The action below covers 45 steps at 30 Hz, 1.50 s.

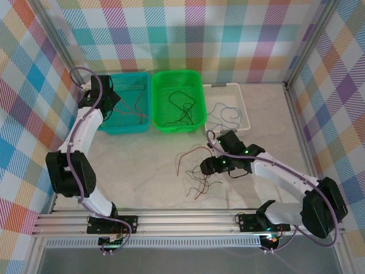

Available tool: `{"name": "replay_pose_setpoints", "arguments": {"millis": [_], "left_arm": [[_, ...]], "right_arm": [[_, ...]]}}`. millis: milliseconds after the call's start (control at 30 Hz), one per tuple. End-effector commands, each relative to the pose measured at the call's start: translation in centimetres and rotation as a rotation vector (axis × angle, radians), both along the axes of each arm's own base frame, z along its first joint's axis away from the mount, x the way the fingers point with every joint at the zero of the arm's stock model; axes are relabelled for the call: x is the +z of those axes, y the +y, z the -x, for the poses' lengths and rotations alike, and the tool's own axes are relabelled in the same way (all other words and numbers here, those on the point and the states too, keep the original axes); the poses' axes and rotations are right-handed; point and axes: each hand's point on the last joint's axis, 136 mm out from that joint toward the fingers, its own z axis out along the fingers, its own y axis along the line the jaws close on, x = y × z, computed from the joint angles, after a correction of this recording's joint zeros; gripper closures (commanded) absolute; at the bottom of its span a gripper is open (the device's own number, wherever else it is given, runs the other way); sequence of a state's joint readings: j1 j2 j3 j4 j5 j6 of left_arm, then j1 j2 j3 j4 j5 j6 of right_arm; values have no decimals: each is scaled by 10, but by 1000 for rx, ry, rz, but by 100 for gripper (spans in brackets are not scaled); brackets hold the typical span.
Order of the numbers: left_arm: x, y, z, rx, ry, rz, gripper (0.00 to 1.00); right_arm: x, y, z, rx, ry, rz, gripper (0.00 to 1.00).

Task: Untangle the cables
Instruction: Place the cable into the container.

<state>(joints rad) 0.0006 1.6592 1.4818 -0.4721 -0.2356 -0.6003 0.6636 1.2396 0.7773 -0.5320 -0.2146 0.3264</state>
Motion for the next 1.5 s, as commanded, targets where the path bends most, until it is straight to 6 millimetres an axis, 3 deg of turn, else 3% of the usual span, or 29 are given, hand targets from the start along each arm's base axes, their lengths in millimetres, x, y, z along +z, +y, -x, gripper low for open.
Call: {"name": "replay_pose_setpoints", "arguments": {"millis": [0, 167, 500, 833, 1067, 1233, 1367, 1467], "left_arm": [[-11, 11, -10, 9, 42, -30, 100], [-41, 31, -19, 57, 107, -36, 100], [-71, 78, -32, 191, 233, -108, 100], [-107, 85, -40, 209, 348, -139, 100], [-113, 78, -47, 179, 352, -137, 98], [-90, 60, -55, 116, 290, -88, 55], [-60, 41, -56, 71, 209, -36, 34], [-37, 20, -58, 18, 155, -10, 27]], "right_arm": [[-18, -8, 0, -46, 12, 58, 36], [-29, -15, 4, -53, 17, 83, 36], [-48, -22, 15, -79, 67, 93, 37], [-53, -26, 9, -117, 55, 122, 38], [-57, -29, -4, -167, 45, 168, 39], [-61, -31, -18, -210, 25, 217, 39], [-63, -21, -31, -220, -5, 185, 40], [-69, -17, -38, -218, -7, 194, 41]]}}
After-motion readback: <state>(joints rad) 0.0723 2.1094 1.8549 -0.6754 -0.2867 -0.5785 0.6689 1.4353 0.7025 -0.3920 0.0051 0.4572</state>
